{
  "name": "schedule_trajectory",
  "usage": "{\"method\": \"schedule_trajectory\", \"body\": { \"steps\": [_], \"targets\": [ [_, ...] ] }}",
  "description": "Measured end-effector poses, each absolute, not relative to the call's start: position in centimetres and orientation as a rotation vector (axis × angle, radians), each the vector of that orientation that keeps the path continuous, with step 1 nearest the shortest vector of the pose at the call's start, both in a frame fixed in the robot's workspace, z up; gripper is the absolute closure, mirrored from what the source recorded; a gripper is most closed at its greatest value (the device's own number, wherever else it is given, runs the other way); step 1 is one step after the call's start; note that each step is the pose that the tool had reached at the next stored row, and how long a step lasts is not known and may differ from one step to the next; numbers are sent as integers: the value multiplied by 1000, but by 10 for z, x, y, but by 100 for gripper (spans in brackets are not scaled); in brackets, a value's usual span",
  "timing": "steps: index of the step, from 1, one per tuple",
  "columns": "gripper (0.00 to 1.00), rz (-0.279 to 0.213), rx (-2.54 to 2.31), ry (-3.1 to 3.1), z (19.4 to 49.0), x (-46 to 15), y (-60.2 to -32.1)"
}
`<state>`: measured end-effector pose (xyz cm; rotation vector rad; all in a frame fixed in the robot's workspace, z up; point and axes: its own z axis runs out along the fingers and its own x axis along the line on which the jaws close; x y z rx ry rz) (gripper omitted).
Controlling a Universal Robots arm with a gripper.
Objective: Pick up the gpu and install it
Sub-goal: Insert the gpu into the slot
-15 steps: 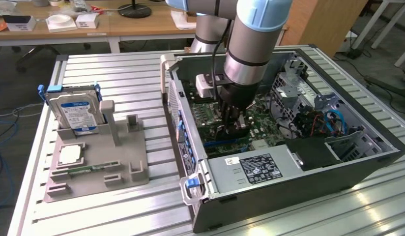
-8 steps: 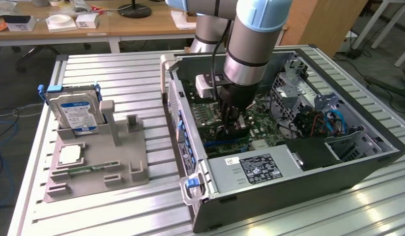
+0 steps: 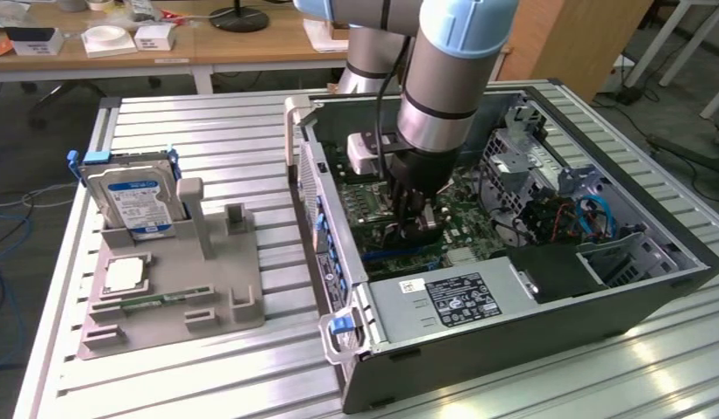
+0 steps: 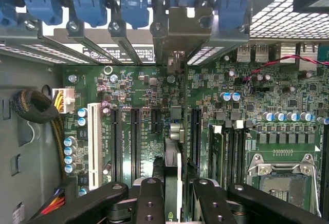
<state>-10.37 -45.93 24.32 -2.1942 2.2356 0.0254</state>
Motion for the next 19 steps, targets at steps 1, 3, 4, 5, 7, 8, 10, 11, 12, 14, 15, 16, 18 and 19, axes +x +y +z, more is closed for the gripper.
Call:
{"method": "schedule_trajectory", "body": {
  "steps": [1, 3, 4, 5, 7, 8, 10, 11, 12, 14, 15, 16, 18, 19],
  "targets": [
    [73, 25, -2194, 2236, 243, -104, -459],
    [73, 25, -2194, 2236, 241, -104, -459],
    [73, 25, -2195, 2236, 241, -104, -459],
    [73, 25, -2195, 2236, 241, -104, -459],
    [73, 25, -2195, 2236, 241, -104, -459],
    [73, 25, -2195, 2236, 241, -104, -459],
    [73, 25, -2194, 2236, 241, -104, -459],
    [73, 25, -2194, 2236, 241, -104, -459],
    [73, 25, -2195, 2236, 240, -104, -459],
    [73, 25, -2195, 2236, 239, -104, -459],
    [73, 25, -2195, 2236, 239, -104, -460],
    [73, 26, -2194, 2236, 238, -104, -459],
    [73, 25, -2194, 2236, 238, -104, -459],
    [73, 25, -2194, 2236, 238, -104, -459]
  ]
}}
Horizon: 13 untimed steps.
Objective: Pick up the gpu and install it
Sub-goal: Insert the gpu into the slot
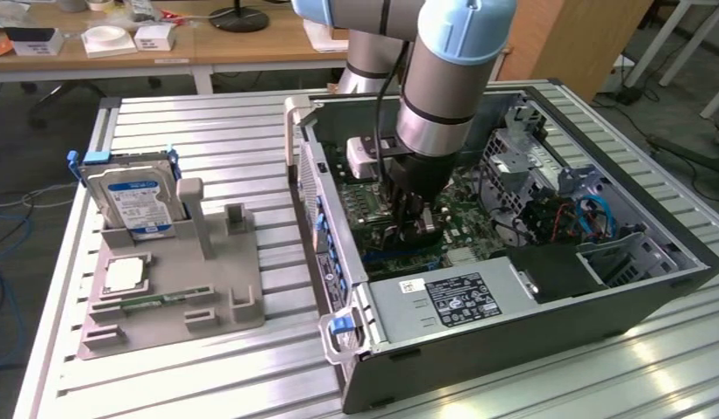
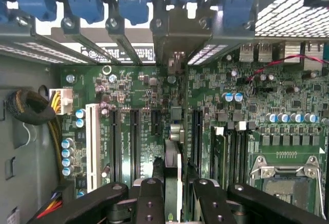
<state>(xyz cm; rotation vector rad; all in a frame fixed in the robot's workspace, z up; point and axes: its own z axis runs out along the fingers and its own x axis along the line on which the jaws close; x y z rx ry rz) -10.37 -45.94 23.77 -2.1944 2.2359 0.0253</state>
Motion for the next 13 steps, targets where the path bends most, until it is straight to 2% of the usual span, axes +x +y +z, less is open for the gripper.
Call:
{"method": "schedule_trajectory", "body": {
  "steps": [13],
  "targets": [
    [73, 25, -2195, 2236, 237, -104, -459]
  ]
}}
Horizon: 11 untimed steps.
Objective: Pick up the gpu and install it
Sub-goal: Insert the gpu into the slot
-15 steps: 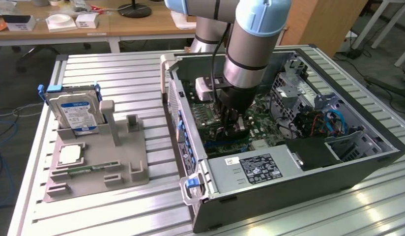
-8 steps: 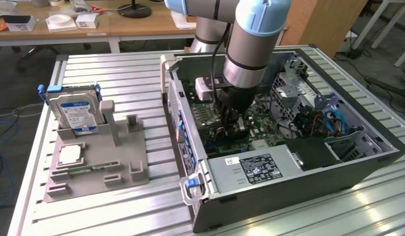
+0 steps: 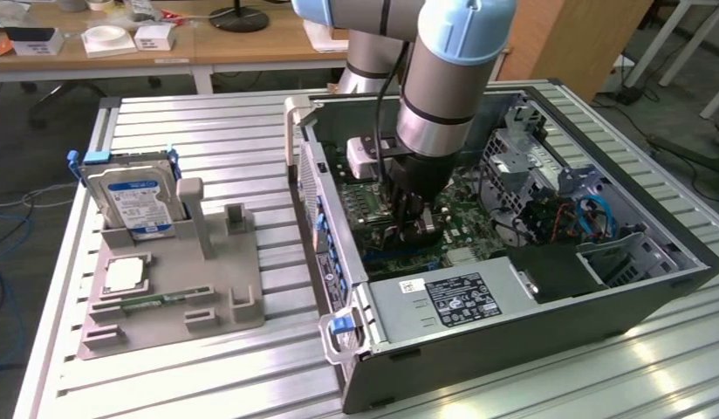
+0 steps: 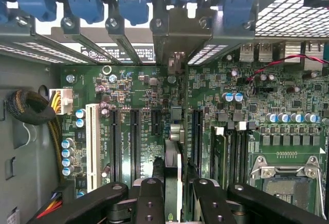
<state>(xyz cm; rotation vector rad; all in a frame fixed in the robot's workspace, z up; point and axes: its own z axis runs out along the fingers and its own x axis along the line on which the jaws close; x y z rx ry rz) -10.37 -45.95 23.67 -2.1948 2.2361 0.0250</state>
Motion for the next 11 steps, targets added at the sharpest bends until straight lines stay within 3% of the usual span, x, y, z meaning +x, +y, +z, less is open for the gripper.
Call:
{"method": "schedule_trajectory", "body": {
  "steps": [11],
  "targets": [
    [73, 25, -2194, 2236, 230, -105, -459]
  ]
}}
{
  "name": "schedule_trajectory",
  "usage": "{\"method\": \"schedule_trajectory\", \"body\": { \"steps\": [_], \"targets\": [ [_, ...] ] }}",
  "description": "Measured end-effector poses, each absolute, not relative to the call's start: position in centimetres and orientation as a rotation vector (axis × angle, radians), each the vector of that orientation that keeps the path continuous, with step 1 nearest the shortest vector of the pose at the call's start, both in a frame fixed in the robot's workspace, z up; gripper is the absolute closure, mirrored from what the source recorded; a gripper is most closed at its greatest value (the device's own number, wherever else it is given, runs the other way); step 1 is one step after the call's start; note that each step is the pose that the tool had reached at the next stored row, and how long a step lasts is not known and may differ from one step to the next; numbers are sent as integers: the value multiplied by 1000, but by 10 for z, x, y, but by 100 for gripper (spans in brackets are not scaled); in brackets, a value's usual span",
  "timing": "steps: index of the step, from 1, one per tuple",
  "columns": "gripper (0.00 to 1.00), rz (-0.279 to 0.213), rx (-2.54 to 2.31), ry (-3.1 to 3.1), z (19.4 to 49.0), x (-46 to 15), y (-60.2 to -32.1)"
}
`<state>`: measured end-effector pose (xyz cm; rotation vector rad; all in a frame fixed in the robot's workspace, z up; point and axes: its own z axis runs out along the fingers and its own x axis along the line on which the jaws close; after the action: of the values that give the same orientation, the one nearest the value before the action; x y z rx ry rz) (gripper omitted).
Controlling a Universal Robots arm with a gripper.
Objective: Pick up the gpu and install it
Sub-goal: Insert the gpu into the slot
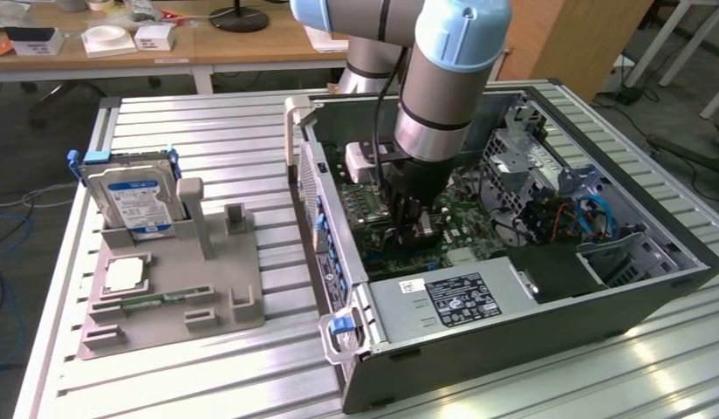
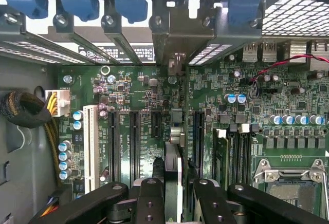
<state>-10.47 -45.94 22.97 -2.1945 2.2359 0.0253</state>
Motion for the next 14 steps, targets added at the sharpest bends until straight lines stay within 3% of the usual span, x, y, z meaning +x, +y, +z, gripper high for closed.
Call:
{"method": "schedule_trajectory", "body": {
  "steps": [8, 11, 14],
  "targets": [
    [73, 26, -2193, 2235, 229, -105, -459],
    [60, 25, -2195, 2236, 232, -105, -459],
    [60, 17, -2191, 2232, 241, -106, -459]
  ]
}}
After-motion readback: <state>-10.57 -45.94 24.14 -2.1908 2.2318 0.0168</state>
